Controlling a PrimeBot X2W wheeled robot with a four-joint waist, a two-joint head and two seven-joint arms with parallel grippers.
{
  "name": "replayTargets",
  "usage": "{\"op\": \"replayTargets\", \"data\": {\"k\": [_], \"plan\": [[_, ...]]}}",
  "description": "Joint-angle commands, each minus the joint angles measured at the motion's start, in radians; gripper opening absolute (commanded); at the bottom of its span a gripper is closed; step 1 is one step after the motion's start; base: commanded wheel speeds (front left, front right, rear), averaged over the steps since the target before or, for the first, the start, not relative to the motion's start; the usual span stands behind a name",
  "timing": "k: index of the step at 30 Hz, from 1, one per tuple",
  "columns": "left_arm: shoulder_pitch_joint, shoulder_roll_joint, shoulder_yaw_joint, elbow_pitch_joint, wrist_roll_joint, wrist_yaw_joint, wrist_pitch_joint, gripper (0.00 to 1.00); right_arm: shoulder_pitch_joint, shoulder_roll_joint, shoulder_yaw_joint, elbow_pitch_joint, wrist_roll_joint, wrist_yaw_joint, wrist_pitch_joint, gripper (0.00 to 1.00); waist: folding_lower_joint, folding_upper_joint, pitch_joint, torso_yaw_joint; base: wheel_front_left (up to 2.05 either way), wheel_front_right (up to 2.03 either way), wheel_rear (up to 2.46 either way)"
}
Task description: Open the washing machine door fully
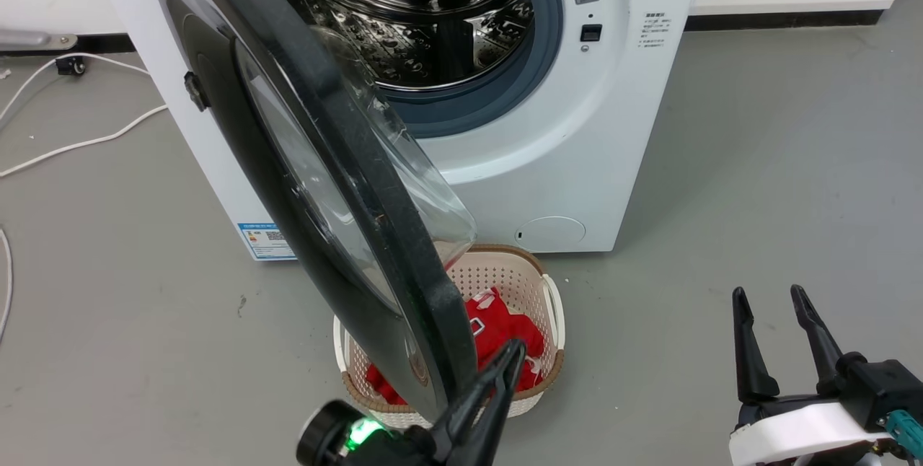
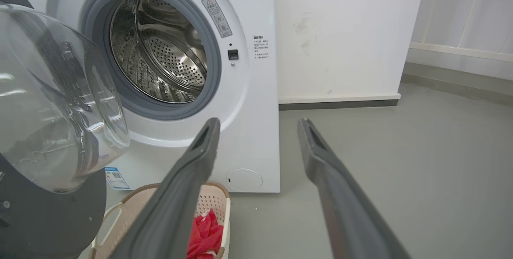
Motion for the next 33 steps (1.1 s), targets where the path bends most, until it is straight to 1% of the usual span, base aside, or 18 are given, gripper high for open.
{"op": "replayTargets", "data": {"k": [1,6,13,18,24,25,28,33], "plan": [[0.015,0.008,-0.01,0.037,-0.002,-0.002,0.005,0.0,0.001,0.003,0.001,0.006,0.007,-0.001,-0.002,1.0,0.0,-0.0001,0.0,0.006,0.0,0.0,0.0],[0.003,0.007,-0.019,0.136,0.005,0.002,-0.011,0.0,-0.01,0.003,0.012,0.013,0.007,-0.001,-0.002,1.0,0.0,-0.0001,-0.001,0.005,0.0,0.0,0.0],[-0.044,-0.011,-0.003,0.215,-0.007,0.016,-0.052,0.0,-0.016,0.003,0.023,0.02,0.023,-0.001,-0.002,1.0,0.0,-0.0001,0.005,-0.011,0.0,0.0,0.0],[-0.102,-0.025,0.019,0.273,-0.015,0.038,-0.086,0.0,-0.024,0.003,0.021,0.024,0.029,-0.001,-0.002,1.0,0.0,-0.0001,0.016,-0.019,0.0,0.0,0.0],[-0.161,-0.036,0.027,0.339,-0.027,0.051,-0.111,0.0,-0.028,0.003,0.026,0.035,0.031,-0.001,-0.002,1.0,0.0,-0.0001,0.026,-0.025,0.0,0.0,0.0],[-0.175,-0.038,0.03,0.359,-0.031,0.06,-0.121,0.0,-0.029,0.003,0.029,0.038,0.034,-0.001,-0.002,1.0,0.0,-0.0001,0.028,-0.027,0.0,0.0,0.0],[-0.185,-0.041,0.035,0.388,-0.037,0.078,-0.129,0.0,-0.031,0.003,0.034,0.043,0.037,-0.001,-0.002,1.0,0.0,-0.0001,0.028,-0.028,0.0,0.0,0.0],[-0.198,-0.04,0.049,0.427,-0.049,0.092,-0.143,0.0,-0.034,0.003,0.042,0.05,0.042,-0.001,-0.002,1.0,0.0,-0.0001,0.031,-0.026,0.0,0.0,0.0]]}}
